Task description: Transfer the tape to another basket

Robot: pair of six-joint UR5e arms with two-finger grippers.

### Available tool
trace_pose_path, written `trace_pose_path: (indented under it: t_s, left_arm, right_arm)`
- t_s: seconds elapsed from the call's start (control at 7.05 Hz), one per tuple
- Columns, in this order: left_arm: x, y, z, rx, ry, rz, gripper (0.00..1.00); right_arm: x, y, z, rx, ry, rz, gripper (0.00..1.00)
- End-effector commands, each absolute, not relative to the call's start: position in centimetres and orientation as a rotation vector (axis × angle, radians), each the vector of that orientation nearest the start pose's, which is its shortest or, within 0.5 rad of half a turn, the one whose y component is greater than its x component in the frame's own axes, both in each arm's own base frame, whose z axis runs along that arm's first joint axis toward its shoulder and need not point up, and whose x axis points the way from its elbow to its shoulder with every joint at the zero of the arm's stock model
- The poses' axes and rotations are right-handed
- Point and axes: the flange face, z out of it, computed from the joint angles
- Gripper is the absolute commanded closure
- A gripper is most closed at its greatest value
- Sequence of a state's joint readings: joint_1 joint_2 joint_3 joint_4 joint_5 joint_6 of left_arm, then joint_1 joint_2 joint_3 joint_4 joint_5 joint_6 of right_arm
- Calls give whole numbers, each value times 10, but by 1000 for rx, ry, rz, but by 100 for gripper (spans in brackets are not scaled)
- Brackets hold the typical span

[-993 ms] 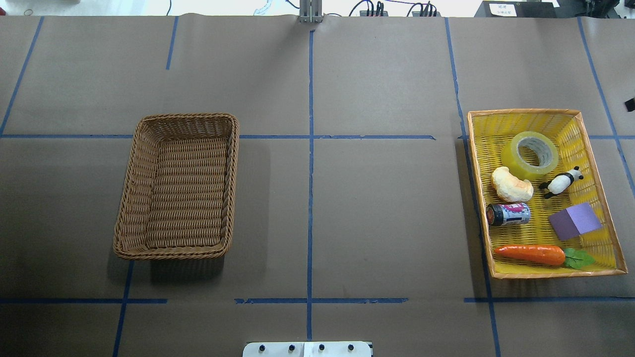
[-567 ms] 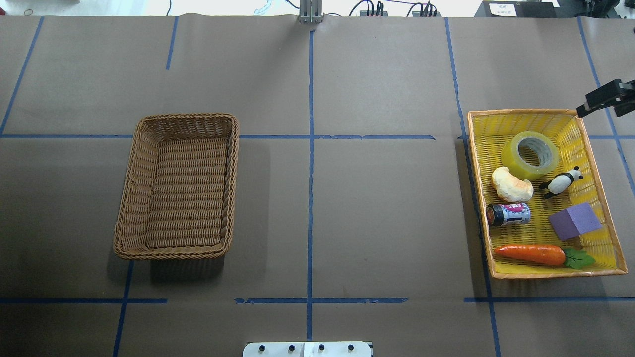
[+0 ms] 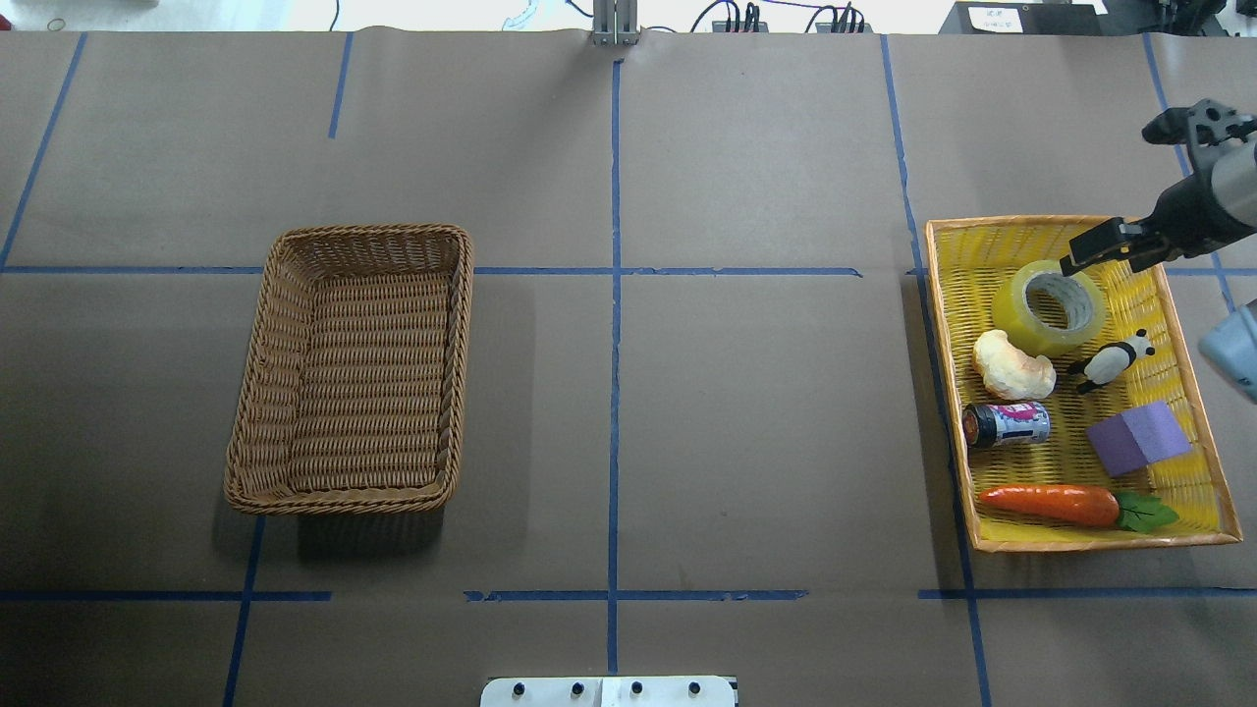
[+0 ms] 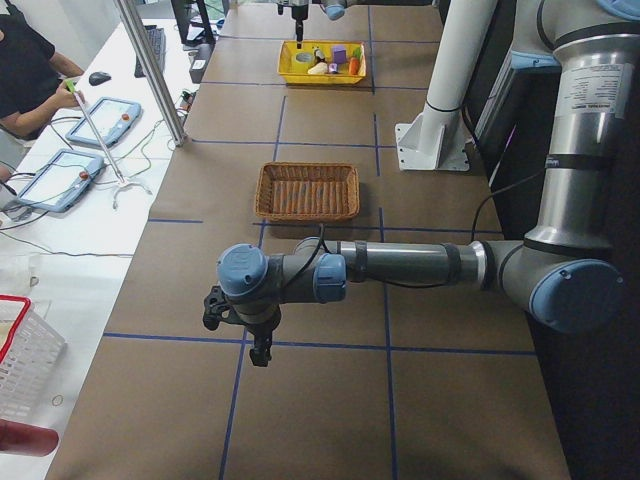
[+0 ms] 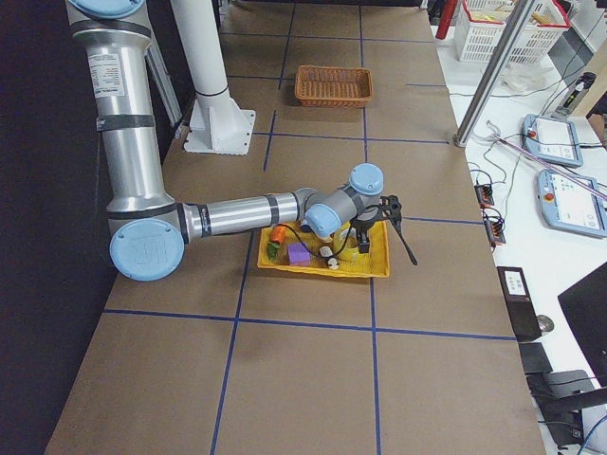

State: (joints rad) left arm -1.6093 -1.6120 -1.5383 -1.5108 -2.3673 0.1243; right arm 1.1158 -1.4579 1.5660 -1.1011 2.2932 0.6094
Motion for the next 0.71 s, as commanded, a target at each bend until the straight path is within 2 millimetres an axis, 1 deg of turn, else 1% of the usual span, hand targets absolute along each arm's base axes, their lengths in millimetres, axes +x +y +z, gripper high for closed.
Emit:
trace_pose_path:
  t_s: [0.0, 0.28, 0.43, 0.57]
  left_arm:
    - [-81, -503, 657, 18, 799, 62, 0]
    - [-81, -504, 657, 17, 799, 57, 0]
    - [-80, -507, 654, 20, 797, 62, 0]
    - [-80, -511, 651, 24, 798, 64, 0]
  right_arm:
    - [-207, -528, 563, 94, -871, -92, 0]
    - [-213, -528, 581, 60, -853, -88, 2]
    - [-216, -536, 590, 55, -835, -80, 3]
    - [-218, -540, 594, 56, -822, -76, 3]
